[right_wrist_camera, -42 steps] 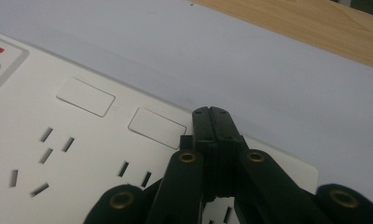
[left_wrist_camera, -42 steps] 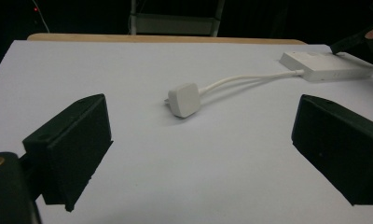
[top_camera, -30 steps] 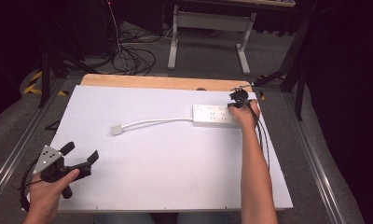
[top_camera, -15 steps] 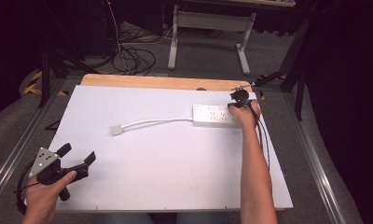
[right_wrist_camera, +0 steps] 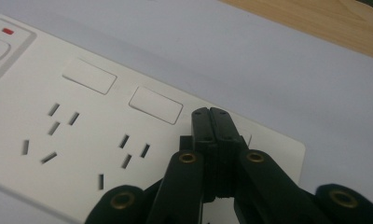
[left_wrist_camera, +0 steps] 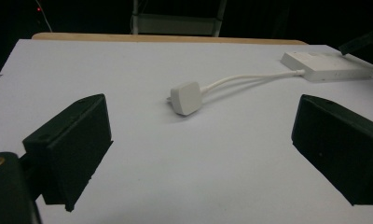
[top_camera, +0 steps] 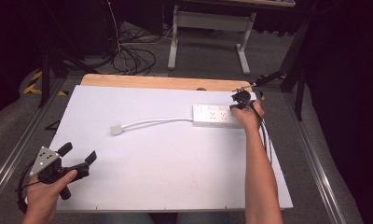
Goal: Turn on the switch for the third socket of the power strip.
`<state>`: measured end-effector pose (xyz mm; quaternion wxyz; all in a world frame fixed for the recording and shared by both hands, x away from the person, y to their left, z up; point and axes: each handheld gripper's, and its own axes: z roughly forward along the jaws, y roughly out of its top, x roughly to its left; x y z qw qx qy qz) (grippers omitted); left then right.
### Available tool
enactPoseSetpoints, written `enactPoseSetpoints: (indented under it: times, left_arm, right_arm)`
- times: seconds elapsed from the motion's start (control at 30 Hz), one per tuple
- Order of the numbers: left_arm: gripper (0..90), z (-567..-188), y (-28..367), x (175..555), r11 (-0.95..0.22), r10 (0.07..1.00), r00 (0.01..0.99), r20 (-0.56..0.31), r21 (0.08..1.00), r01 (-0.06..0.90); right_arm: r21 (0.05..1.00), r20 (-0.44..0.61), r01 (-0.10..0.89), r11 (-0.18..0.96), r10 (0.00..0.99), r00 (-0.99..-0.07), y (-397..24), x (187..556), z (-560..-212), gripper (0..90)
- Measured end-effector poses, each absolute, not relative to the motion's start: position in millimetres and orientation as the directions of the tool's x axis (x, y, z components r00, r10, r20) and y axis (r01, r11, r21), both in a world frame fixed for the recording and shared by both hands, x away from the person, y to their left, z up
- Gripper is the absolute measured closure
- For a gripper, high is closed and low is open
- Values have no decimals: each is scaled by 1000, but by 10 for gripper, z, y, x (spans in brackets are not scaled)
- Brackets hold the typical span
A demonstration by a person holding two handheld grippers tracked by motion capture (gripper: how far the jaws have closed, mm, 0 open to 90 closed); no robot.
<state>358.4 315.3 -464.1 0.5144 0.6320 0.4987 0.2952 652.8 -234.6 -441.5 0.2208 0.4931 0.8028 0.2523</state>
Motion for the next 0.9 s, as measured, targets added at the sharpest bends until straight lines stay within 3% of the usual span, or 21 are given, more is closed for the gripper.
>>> enactPoseSetpoints:
  times: [0.9]
  left_arm:
    - [53,-4650,3134,3617,19,934,330,-136,943,333]
  right_arm:
    - [745,-45,544,385,843,-536,-2446,5981,-4229,900]
